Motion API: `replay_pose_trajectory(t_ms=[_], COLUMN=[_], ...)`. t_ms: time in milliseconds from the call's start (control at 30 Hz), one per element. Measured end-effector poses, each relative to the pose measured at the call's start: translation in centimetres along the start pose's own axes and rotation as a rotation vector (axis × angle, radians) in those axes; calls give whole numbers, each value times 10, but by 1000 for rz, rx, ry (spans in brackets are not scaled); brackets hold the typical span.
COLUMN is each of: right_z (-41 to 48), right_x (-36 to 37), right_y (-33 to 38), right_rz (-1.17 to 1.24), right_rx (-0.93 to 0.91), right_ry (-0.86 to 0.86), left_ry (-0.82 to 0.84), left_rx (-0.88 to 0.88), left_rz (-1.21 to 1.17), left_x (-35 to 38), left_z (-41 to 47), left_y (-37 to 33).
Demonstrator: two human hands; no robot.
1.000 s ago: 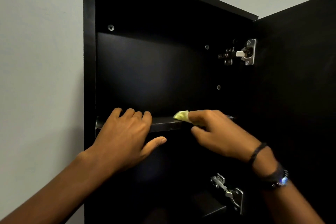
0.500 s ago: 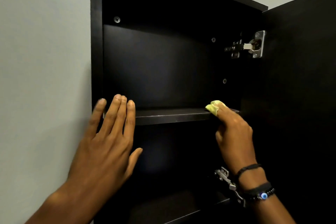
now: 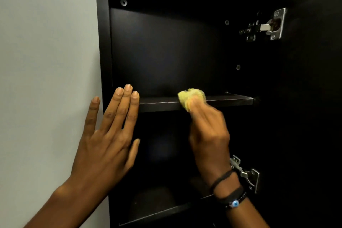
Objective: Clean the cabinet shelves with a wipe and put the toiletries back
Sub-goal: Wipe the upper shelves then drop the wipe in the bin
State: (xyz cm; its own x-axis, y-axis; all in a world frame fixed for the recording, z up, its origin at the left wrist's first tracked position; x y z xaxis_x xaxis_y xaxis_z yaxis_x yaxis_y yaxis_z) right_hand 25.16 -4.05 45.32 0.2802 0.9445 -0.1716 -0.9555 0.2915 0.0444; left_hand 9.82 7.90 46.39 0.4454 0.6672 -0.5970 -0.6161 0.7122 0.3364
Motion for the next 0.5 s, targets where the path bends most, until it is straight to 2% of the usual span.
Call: replay_pose_trajectory(t_ms=[133, 300, 367, 500], right_z=[-7, -46, -76, -139], right_x=[-18, -12, -2, 23], right_y=[-51, -39, -35, -33], right_rz=[-5, 71, 126, 78], right_rx=[240, 234, 255, 382], right_ry=[-38, 105, 249, 710], left_ry=[11, 66, 129, 267], left_rx=[-25, -8, -4, -7], left_rz=[-30, -114, -168, -250], left_x=[6, 29, 45, 81], left_z=[-11, -37, -56, -97], left_y=[-14, -46, -60, -81])
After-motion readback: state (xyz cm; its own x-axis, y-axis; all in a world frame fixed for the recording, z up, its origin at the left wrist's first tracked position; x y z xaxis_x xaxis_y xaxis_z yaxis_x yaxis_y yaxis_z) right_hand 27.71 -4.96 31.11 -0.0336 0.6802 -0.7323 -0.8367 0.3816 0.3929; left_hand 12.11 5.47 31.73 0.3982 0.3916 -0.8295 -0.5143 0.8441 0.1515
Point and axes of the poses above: each hand's wrist, its own z-axis towards the middle knuckle, its own x-axis out of the palm, y = z × x, the point moved 4 cm from there along z, towards the middle knuckle, and after that the axes turned 6 degrees about y, right-handed, at the moved point
